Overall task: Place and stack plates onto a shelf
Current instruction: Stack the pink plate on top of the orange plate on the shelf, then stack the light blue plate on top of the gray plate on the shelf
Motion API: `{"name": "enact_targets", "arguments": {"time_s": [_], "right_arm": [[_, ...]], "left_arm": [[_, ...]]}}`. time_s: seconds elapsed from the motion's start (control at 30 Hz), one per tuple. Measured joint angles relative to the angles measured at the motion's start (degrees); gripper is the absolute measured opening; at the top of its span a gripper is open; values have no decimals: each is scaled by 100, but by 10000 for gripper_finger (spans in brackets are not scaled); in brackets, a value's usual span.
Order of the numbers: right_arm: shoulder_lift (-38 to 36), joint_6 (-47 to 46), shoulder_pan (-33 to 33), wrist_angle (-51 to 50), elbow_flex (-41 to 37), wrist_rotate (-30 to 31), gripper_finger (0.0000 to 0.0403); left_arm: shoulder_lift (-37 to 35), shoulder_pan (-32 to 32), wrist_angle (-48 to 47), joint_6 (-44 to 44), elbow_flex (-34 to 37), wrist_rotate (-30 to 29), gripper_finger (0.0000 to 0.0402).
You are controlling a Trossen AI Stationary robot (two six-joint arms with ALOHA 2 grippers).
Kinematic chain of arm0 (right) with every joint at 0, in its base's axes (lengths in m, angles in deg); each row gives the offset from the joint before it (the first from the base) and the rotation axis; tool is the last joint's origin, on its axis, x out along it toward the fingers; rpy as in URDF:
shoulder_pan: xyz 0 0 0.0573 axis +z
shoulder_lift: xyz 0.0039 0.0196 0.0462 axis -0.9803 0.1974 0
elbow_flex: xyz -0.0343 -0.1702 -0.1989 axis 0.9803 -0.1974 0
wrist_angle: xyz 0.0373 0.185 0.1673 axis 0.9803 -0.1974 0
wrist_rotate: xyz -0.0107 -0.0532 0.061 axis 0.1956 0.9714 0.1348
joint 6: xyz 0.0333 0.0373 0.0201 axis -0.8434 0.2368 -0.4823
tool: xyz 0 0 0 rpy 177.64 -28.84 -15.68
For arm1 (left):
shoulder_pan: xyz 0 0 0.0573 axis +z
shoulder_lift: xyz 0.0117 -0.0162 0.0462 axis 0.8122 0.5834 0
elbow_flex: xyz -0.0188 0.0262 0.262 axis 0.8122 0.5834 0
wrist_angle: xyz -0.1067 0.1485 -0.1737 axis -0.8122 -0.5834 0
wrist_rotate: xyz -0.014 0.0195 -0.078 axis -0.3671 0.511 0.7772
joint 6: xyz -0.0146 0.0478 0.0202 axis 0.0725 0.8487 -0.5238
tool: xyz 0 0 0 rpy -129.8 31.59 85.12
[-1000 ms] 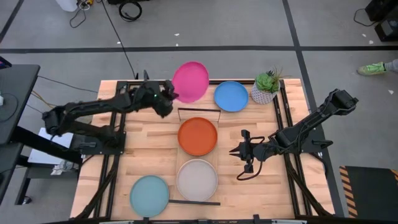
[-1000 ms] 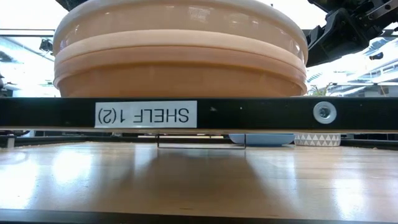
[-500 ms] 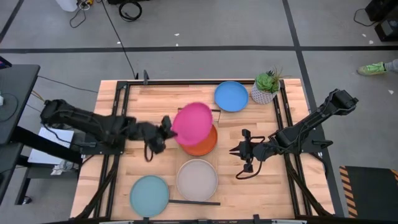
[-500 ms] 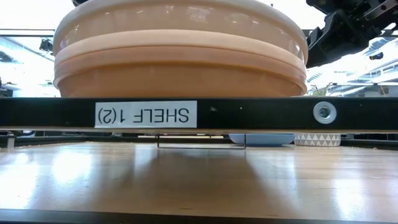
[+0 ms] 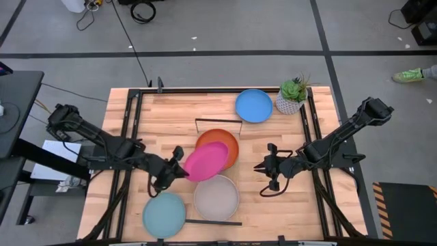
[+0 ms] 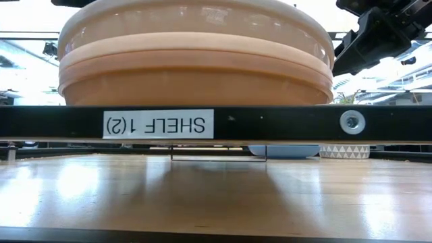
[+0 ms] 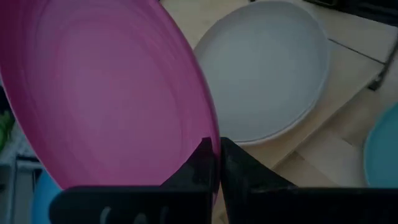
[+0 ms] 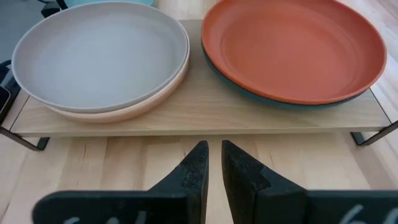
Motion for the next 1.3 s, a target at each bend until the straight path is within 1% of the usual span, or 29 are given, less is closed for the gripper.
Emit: {"name": "enact_targets", "arguments": {"time_s": [0.23,0.4,0.5,0.57,0.63,0.7,0.87,0.97,1.1,1.17,1.2,1.23,1.3], "right_arm": [[0,-1,2,38,0,11,50],[0,-2,2,36,0,11,50],[0,-16,1,36,0,11,50],[0,-20,2,38,0,11,50],[0,-20,0,45,0,11,50],[0,-22,0,81,0,11,50],[0,-44,2,77,0,9,50],[0,-57,2,75,0,9,50],[0,-63,3,78,0,10,50],[0,-70,35,73,0,11,50],[0,-92,60,66,0,11,50],[0,-114,89,68,0,11,50],[0,-169,159,71,0,11,50]], "left_arm": [[836,231,97,-451,-20,-397,16],[1381,440,-179,-573,-372,-420,16],[1641,551,-368,-488,-532,-497,16],[1716,584,-374,-315,-550,-725,20],[1763,608,-348,-136,-562,-975,31],[1804,613,-361,-40,-562,-1069,43],[1827,599,-265,38,-562,-975,74],[1795,591,-251,57,-562,-1017,105],[1578,592,-328,31,-655,-1077,141],[1400,541,-653,-315,-825,-958,151],[1309,503,-829,-629,-929,-786,153],[1227,468,-1046,-1019,-1028,-512,154],[1113,398,-1644,-2032,-1190,360,154]]}}
